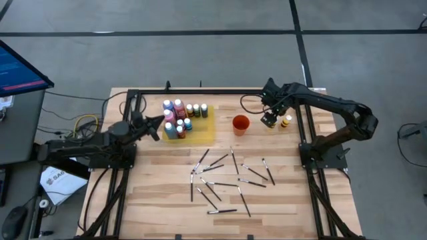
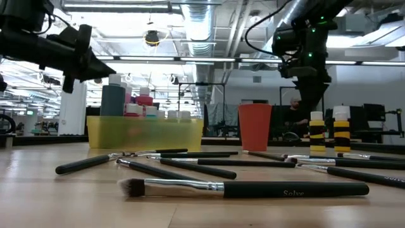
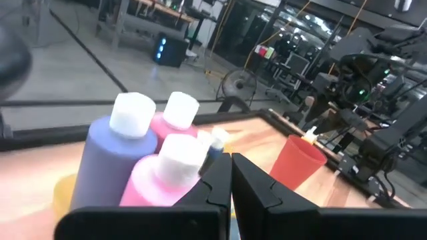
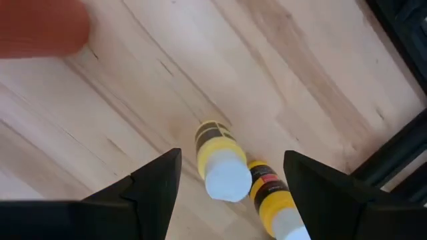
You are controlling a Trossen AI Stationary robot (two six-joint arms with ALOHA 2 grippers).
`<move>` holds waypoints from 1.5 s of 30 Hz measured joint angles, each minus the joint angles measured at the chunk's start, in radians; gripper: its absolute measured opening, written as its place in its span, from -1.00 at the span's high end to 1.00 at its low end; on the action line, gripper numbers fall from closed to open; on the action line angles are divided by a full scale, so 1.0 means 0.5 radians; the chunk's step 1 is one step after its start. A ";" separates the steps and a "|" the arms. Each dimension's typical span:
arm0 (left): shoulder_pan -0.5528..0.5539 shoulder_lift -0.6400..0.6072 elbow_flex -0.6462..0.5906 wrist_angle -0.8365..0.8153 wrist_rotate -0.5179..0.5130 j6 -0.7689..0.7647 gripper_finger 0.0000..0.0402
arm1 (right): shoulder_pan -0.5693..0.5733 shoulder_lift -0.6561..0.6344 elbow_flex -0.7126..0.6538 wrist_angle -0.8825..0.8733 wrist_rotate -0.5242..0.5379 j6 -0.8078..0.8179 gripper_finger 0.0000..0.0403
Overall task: Pick & Place Paint Supplies
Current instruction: Put the light yellow paint bottle into the yellow bin
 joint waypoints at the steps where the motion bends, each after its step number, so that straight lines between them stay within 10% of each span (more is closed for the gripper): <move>1: 0.000 0.000 -0.014 0.009 -0.001 -0.001 0.99 | -0.002 0.000 -0.008 -0.001 0.000 0.000 -0.29; 13: 0.000 0.019 -0.137 0.036 0.000 -0.137 0.99 | -0.012 0.002 -0.135 0.001 -0.001 0.030 -0.27; 25: 0.000 0.019 -0.137 0.041 -0.002 -0.120 0.99 | -0.010 0.004 -0.132 0.009 -0.015 -0.017 0.48; 33: 0.000 0.019 -0.137 0.041 -0.002 -0.119 0.99 | -0.004 0.000 -0.127 0.036 0.001 -0.024 0.47; 45: 0.000 0.019 -0.137 0.042 -0.002 -0.119 0.99 | 0.060 0.136 0.563 -0.039 0.043 -0.045 0.46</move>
